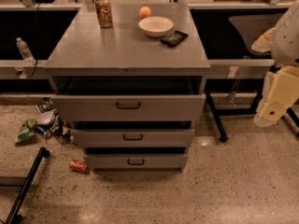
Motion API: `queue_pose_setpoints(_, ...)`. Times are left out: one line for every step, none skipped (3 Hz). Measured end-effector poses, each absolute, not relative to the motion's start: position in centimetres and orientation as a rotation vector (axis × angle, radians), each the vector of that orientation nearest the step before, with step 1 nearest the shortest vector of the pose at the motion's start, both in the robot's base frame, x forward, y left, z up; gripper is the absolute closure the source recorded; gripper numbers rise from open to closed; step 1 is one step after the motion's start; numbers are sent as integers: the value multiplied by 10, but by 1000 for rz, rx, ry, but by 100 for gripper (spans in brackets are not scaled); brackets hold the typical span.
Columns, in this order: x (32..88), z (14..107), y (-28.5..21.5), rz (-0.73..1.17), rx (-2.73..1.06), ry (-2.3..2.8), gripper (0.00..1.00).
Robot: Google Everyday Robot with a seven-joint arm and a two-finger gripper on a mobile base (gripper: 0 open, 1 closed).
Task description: Open top drawer
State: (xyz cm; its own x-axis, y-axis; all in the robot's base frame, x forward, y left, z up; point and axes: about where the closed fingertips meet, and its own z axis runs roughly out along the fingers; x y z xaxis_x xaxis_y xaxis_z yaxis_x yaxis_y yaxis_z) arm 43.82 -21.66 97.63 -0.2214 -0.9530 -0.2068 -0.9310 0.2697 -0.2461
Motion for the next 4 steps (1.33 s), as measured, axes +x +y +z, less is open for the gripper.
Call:
queue_pose_setpoints(442,974,-214,-112,-1709,2230,0)
queue_pose_setpoints(466,946,-189,-37,-1730,2173,0)
queue_pose_setpoints(494,915,-161,36,-1732,2097,0)
queue_pose_setpoints(518,887,-136,62,-1730,2013,0)
